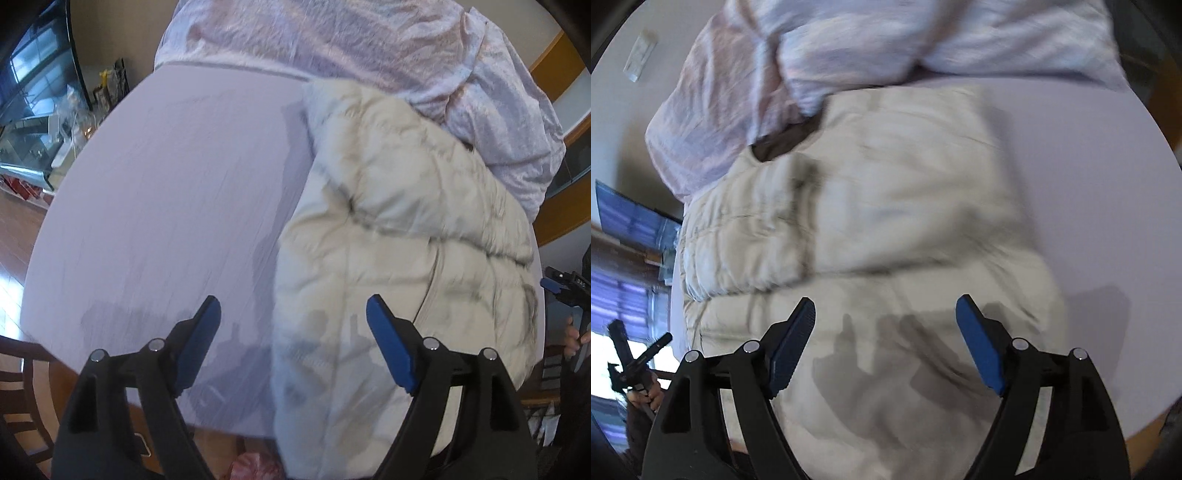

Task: Fold large clothes

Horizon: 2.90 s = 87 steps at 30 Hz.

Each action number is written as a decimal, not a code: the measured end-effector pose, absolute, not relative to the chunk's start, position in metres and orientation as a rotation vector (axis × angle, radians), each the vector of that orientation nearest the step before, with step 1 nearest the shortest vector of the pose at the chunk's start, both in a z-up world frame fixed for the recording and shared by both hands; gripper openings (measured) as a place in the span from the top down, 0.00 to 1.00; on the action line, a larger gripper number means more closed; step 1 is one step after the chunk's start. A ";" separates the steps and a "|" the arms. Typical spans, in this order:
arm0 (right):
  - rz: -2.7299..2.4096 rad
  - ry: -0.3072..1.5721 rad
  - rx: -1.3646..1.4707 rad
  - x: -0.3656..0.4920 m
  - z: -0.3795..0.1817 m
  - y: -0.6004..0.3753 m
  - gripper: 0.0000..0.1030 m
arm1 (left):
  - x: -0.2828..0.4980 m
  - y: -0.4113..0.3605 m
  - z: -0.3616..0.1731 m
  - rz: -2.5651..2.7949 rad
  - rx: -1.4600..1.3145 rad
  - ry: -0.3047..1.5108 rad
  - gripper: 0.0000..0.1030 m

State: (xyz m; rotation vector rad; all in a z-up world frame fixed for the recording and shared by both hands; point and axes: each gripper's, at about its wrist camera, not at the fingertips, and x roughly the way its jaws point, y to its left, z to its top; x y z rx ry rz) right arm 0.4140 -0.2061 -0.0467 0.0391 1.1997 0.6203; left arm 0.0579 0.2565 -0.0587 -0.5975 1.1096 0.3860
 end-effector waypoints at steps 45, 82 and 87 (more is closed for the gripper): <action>0.915 1.524 0.326 0.374 -0.144 -0.297 0.27 | 0.019 0.177 -0.112 0.205 -0.713 1.211 0.37; 0.733 0.962 -0.092 0.406 0.008 -0.189 0.86 | 0.090 0.207 0.034 0.336 -0.517 0.885 0.89; 0.708 0.938 -0.070 0.429 0.017 -0.171 0.86 | 0.110 0.217 0.043 0.362 -0.515 0.858 0.89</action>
